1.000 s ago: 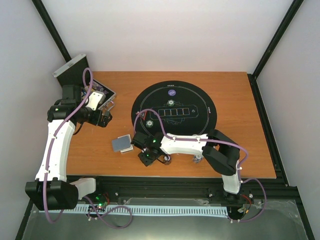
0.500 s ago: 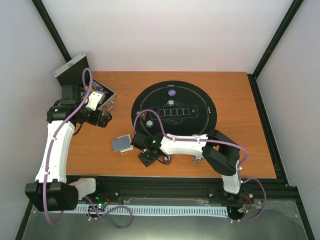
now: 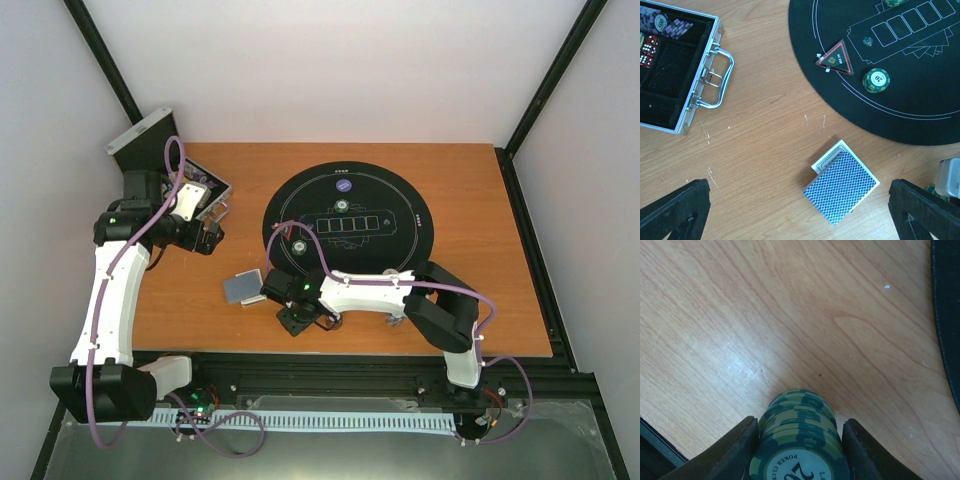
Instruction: Distribute texas hold em gaming equipment
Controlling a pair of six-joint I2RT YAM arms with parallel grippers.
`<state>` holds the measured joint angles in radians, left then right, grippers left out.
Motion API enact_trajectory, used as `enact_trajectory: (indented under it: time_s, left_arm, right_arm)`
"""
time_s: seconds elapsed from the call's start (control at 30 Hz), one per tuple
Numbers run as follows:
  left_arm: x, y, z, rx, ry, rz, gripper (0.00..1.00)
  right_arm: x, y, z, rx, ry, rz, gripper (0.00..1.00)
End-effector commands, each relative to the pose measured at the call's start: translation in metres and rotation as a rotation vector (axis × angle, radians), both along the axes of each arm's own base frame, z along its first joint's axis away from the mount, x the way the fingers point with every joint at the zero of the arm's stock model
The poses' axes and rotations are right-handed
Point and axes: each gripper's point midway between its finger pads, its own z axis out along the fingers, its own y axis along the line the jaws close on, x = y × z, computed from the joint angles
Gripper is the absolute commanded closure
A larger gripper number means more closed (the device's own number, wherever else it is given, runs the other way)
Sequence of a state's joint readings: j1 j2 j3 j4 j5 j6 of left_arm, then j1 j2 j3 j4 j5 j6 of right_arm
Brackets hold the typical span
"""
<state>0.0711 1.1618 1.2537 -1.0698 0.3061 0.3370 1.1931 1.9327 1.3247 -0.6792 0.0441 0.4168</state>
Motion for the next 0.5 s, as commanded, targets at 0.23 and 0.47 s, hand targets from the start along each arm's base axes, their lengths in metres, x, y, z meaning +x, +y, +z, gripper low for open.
enact_trajectory:
  time_s: [0.23,0.47]
  left_arm:
    - [0.000,-0.001,0.010,-0.009,-0.029,0.000,0.00]
    - [-0.001,-0.001,0.009,-0.012,-0.024,-0.003,0.00]
  right_arm:
    - [0.005,0.000,0.023,0.000,-0.058,0.004,0.60]
    - [0.007,0.004,0.042,0.021,-0.075,0.013,0.60]
